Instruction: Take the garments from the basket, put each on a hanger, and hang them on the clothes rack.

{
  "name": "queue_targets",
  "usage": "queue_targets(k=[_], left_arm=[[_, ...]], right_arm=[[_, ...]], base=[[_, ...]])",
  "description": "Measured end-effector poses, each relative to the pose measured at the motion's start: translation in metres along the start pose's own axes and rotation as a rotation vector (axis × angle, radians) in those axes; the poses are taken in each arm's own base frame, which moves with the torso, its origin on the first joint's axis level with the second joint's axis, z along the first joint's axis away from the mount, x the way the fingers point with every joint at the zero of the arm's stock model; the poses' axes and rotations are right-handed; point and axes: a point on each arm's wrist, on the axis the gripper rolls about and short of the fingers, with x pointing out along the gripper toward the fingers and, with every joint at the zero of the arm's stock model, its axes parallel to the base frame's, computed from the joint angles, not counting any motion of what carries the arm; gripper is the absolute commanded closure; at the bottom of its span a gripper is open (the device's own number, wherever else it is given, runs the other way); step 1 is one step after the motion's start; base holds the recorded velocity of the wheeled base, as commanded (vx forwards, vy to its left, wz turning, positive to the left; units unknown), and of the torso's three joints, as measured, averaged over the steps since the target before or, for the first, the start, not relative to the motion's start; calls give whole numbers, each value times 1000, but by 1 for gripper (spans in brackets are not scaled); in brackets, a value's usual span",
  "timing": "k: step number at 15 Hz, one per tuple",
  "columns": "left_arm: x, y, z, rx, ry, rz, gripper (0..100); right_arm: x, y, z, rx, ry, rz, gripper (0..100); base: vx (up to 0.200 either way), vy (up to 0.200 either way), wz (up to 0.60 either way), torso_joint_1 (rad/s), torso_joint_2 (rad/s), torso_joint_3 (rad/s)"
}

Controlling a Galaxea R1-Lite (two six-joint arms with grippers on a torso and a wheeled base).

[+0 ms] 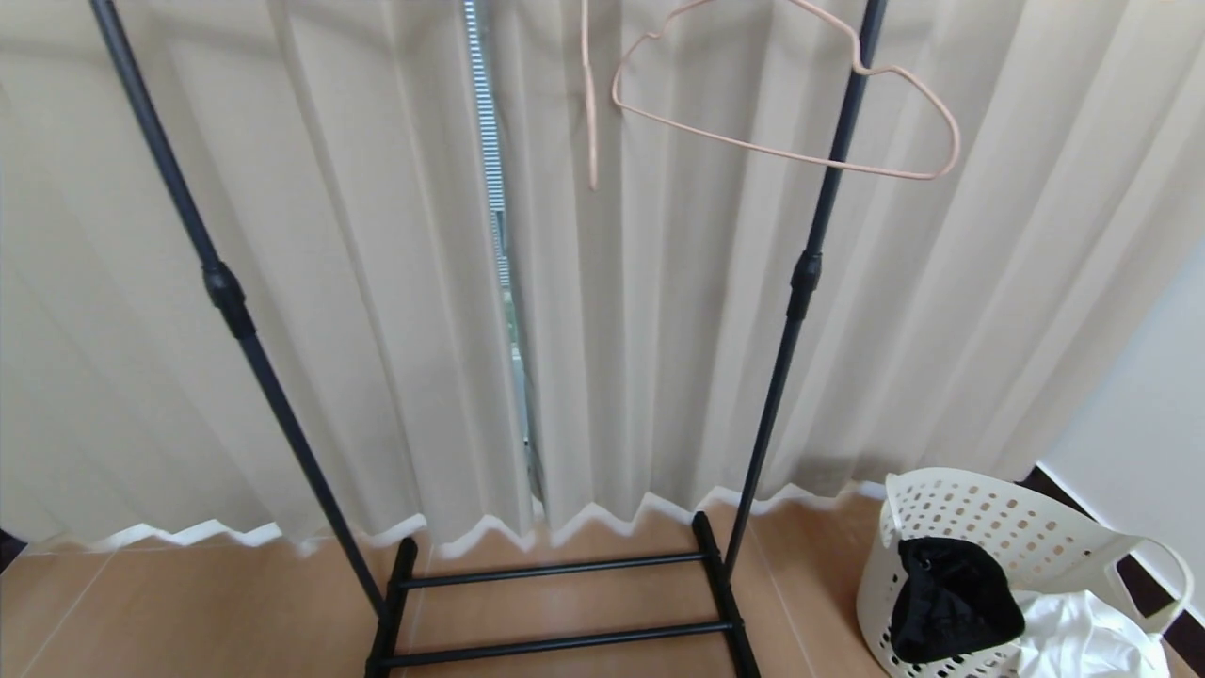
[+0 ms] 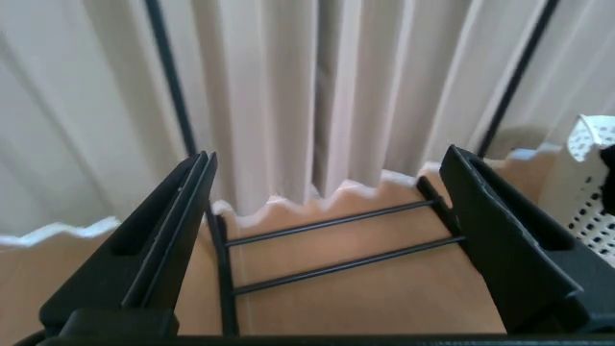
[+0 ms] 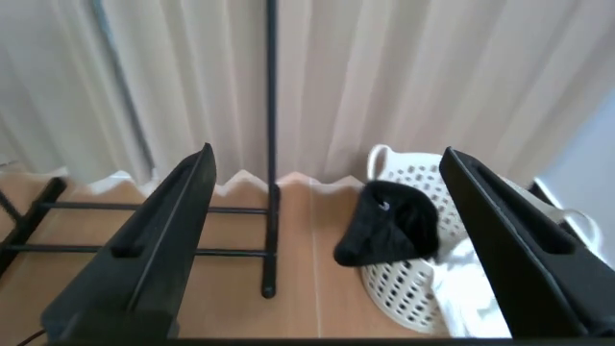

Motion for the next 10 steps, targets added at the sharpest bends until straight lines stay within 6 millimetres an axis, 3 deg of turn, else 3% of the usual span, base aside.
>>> queue_targets(k=[1, 3, 7, 10], left_arm=[[0, 0, 0, 0, 0, 0, 0], [0, 0, 0, 1, 0, 0, 0], [0, 0, 0, 1, 2, -2, 0], [0, 0, 0, 1, 1, -1, 0]], right_arm=[[0, 0, 0, 1, 0, -1, 0], [0, 0, 0, 1, 0, -1, 0], [0, 0, 0, 0, -1, -2, 0], [0, 0, 0, 0, -1, -3, 0]], base=[[0, 0, -600, -2, 2, 2], [0, 0, 0, 0, 0, 0], [0, -200, 0, 4, 2, 5], [200, -200, 0, 1, -2, 4]])
